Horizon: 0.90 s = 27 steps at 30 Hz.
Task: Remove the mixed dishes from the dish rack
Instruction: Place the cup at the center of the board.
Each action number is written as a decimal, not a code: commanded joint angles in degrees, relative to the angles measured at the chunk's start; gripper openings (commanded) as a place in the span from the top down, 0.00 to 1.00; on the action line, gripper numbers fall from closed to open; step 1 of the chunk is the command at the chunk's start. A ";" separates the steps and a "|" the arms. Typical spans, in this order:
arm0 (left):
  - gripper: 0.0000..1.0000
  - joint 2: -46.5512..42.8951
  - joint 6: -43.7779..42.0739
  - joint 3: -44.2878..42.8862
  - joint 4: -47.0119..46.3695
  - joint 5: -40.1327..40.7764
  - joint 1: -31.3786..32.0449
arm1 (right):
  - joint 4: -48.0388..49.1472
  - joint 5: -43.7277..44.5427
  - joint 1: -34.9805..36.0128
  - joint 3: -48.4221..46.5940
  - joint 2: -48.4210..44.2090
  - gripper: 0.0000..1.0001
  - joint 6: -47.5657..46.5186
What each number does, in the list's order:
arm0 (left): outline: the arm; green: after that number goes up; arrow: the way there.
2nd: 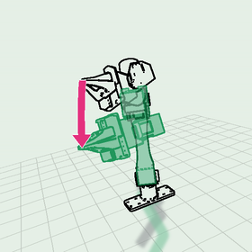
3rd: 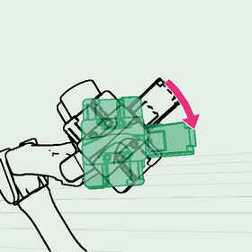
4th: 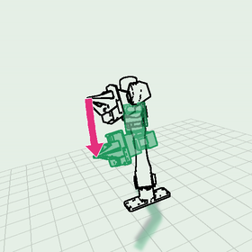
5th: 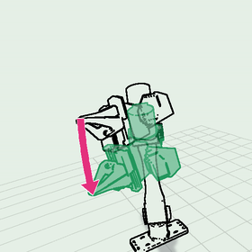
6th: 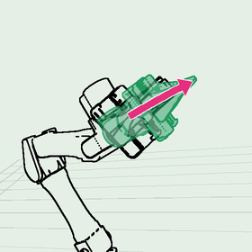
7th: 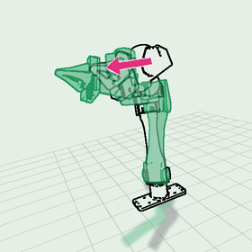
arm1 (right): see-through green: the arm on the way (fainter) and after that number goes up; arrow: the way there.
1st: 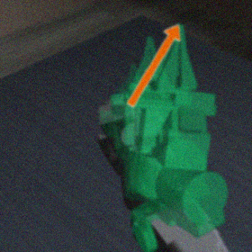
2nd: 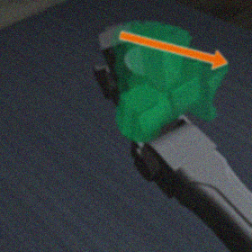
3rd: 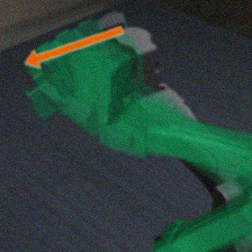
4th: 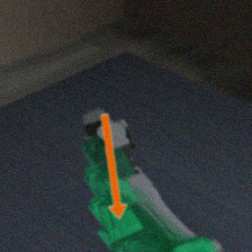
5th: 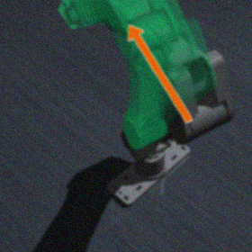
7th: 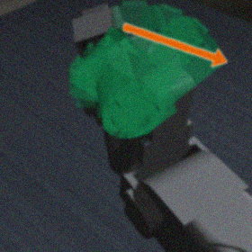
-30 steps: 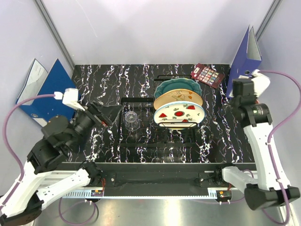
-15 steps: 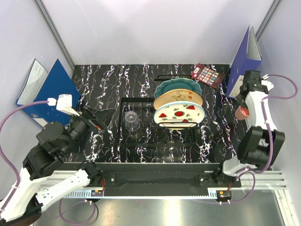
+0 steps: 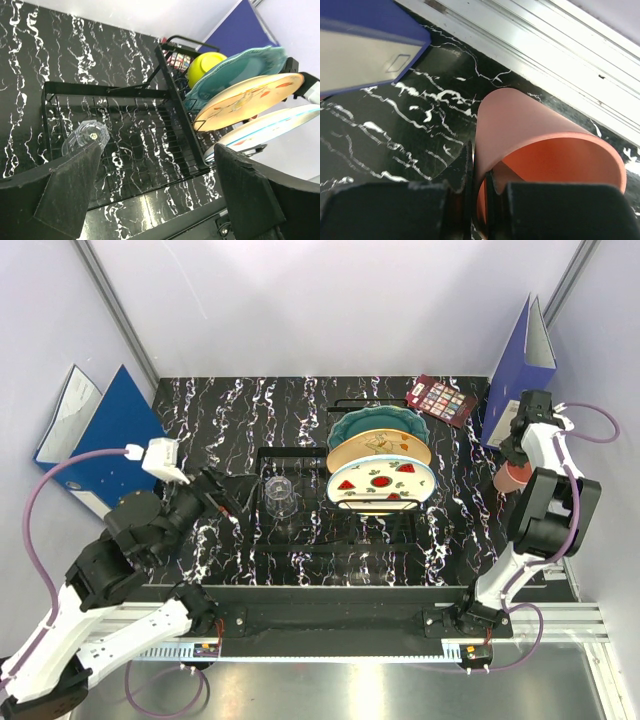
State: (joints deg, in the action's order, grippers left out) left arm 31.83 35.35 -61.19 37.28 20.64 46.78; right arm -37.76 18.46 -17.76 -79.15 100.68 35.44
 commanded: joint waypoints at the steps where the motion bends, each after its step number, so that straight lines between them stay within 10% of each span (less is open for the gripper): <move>1: 0.01 2.44 -0.73 0.54 -2.21 0.37 -0.03 | 1.81 -1.32 -0.61 -3.02 3.45 1.00 0.68; 12: 0.01 5.78 0.95 0.63 -2.47 -1.22 -0.03 | 0.05 -1.84 -0.79 -5.39 2.87 0.51 3.31; 27: 0.01 4.29 -0.11 1.60 -2.82 -0.17 -0.03 | 0.14 -10.80 1.67 -13.74 -20.77 0.16 10.35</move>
State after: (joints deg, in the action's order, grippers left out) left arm 37.45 35.92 -60.23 37.17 20.03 46.78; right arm -38.79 12.10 -17.89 -87.66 88.01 42.85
